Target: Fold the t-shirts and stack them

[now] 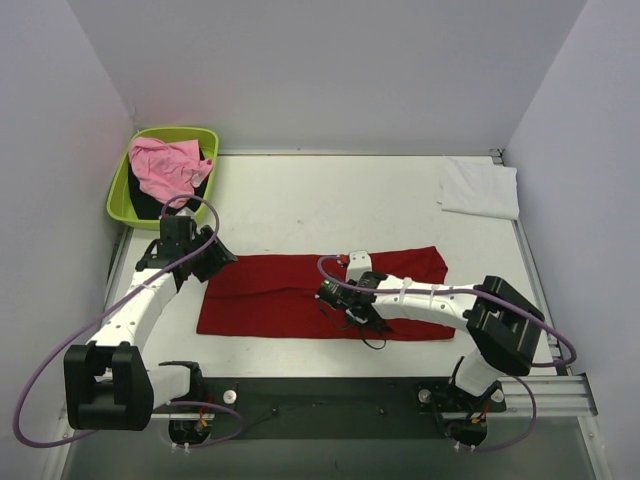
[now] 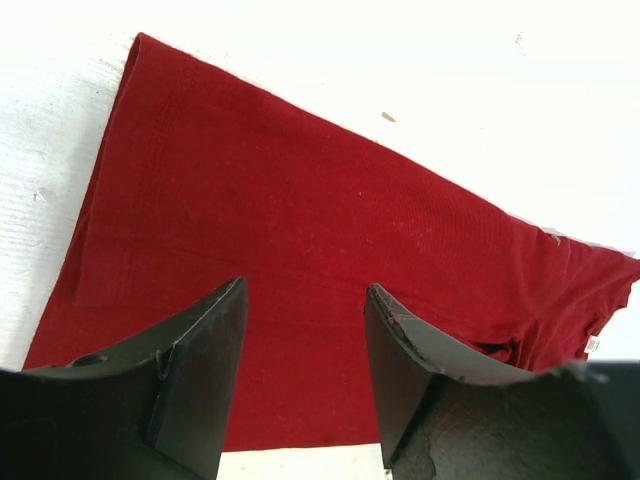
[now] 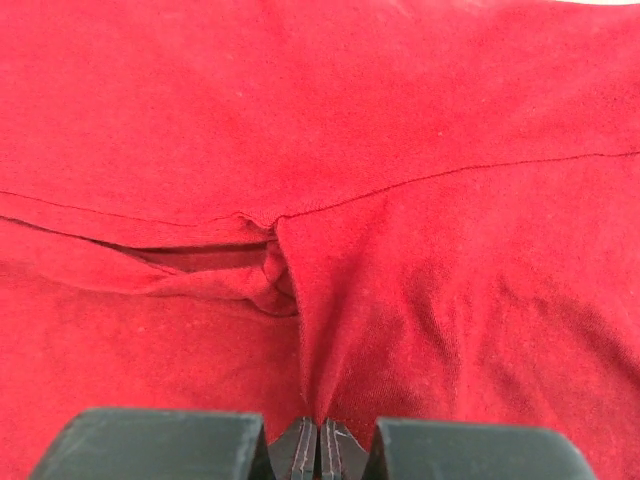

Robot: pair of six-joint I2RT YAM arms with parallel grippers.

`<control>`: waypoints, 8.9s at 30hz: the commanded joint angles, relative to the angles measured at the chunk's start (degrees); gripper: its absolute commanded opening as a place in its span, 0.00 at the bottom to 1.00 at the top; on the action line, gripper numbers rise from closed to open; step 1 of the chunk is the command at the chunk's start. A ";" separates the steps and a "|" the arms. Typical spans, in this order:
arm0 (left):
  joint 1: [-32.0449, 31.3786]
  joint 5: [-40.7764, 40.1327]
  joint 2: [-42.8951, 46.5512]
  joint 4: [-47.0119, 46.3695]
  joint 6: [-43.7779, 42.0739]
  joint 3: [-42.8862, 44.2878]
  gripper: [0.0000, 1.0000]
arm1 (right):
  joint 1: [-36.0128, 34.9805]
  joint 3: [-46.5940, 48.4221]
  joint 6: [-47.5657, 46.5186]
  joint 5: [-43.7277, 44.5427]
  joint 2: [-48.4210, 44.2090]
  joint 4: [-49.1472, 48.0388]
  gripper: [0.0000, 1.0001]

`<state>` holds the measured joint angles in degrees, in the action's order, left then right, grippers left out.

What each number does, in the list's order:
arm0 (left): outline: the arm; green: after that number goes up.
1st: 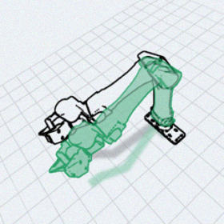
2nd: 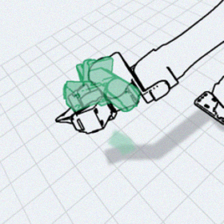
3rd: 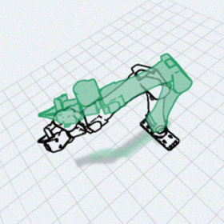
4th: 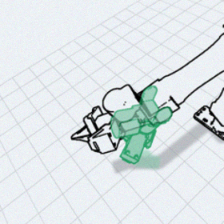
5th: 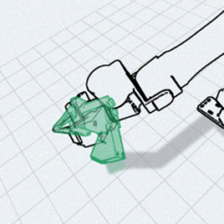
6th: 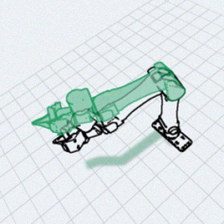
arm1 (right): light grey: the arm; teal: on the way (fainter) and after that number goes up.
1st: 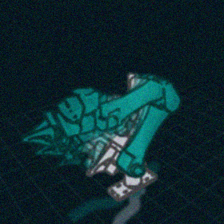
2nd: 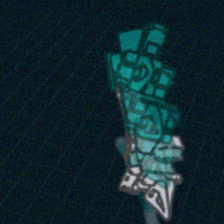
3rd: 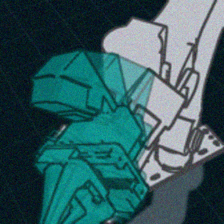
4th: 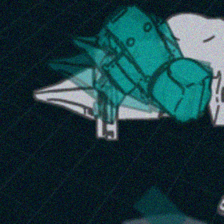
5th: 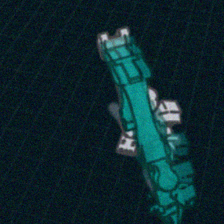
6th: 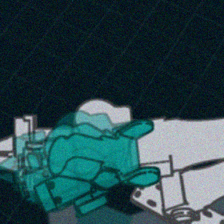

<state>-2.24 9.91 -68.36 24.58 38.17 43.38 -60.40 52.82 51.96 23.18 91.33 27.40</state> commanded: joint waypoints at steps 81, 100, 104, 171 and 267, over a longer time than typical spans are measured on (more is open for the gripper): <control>1.89 -1.12 -7.05 3.81 -5.21 6.11 0.60 | -0.42 24.79 -14.79 -6.93 23.55 -8.24 0.76; 3.91 3.26 -0.47 5.30 -8.20 6.46 0.62 | 21.62 -1.30 -11.36 -6.62 -8.96 -16.92 1.00; 4.52 7.31 2.61 4.25 -9.26 6.11 0.68 | 28.57 -6.05 -11.01 -15.50 -9.15 -24.57 1.00; -7.67 -3.23 0.42 -2.68 2.69 -6.98 0.97 | 43.44 24.37 -14.52 -41.81 -5.62 -26.51 1.00; -29.75 -2.79 18.35 3.99 4.10 3.29 0.97 | 37.02 0.53 -8.55 -56.05 15.98 -45.24 1.00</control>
<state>-33.30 5.50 -49.43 32.29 43.79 46.57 -22.98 51.31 44.60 -32.93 102.41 -17.43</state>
